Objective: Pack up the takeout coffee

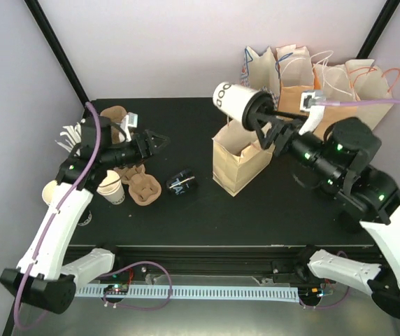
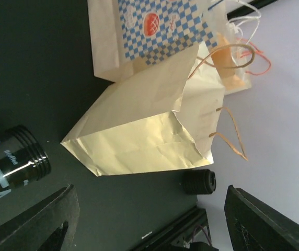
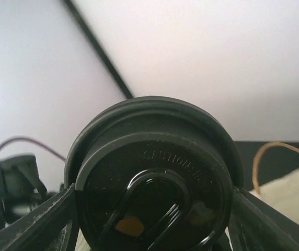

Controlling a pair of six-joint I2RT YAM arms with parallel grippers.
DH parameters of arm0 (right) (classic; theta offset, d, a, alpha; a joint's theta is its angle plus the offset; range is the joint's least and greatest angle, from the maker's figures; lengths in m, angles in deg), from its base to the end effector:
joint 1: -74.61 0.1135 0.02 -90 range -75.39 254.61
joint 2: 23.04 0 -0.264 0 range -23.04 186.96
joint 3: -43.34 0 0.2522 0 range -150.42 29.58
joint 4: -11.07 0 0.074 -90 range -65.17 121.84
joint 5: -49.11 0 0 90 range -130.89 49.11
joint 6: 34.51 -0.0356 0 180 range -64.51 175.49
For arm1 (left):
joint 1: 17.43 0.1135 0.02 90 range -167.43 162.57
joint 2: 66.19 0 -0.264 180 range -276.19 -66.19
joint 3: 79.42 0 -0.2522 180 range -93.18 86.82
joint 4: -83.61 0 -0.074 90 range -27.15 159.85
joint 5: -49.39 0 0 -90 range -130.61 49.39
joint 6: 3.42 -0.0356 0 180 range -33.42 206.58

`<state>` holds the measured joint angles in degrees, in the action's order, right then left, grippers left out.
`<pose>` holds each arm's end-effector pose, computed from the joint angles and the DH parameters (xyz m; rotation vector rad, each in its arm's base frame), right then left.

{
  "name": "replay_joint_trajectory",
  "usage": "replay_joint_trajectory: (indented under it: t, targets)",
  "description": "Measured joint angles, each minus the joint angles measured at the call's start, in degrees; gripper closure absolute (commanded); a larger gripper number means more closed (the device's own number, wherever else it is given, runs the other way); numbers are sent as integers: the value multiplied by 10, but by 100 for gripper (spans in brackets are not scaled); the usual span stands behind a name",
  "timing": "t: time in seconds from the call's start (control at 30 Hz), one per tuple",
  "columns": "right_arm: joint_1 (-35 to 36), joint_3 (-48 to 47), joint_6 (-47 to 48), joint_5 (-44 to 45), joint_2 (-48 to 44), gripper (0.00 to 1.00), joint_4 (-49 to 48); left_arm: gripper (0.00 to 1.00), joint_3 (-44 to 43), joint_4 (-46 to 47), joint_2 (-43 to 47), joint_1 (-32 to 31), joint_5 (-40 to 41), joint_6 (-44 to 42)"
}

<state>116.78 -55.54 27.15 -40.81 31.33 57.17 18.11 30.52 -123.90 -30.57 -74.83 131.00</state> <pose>0.1154 0.1044 0.5018 -0.2015 1.6708 0.9438 0.1893 -0.0647 0.3932 -0.2010 2.1972 -1.2091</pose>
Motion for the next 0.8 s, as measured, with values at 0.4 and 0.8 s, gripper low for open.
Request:
replay_joint_trajectory:
  t: [0.4,0.8]
  targets:
    - [-26,-391,-20,165,241,70,437,17,-165,0,-230,-118,3,-89]
    - [-91,-415,56,90,319,70,515,9,-312,-7,-381,-195,94,-287]
